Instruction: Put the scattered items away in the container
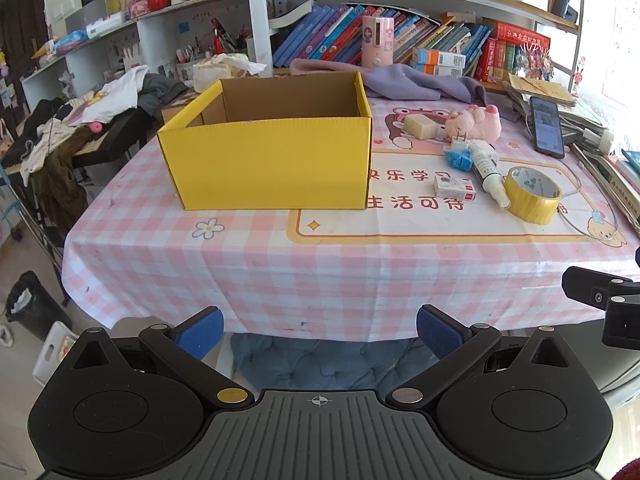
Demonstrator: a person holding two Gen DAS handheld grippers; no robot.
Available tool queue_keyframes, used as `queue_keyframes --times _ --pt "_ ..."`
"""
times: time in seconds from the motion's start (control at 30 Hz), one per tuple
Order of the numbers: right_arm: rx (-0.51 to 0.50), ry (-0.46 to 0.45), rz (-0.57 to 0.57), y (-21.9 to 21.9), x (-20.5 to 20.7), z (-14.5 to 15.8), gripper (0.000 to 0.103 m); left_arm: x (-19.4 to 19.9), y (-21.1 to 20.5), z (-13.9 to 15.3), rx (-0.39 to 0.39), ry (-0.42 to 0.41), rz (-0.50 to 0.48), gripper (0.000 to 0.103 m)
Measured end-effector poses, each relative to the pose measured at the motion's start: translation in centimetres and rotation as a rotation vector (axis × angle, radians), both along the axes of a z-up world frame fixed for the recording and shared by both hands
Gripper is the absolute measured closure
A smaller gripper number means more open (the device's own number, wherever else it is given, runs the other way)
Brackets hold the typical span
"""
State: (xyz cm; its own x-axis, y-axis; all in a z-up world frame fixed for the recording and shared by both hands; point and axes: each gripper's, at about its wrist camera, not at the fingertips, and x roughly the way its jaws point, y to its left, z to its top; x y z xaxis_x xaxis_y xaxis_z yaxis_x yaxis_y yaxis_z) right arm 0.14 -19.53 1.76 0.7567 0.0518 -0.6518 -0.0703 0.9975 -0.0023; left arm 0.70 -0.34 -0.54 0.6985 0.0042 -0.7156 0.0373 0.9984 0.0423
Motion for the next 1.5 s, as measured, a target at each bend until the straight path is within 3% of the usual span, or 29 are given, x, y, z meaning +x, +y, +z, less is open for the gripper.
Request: queue_keyframes --times 1.5 --pt "0.009 -0.006 0.049 0.77 0.39 0.07 0.002 0.24 0.60 0.48 -0.007 -0.023 -0.021 0.000"
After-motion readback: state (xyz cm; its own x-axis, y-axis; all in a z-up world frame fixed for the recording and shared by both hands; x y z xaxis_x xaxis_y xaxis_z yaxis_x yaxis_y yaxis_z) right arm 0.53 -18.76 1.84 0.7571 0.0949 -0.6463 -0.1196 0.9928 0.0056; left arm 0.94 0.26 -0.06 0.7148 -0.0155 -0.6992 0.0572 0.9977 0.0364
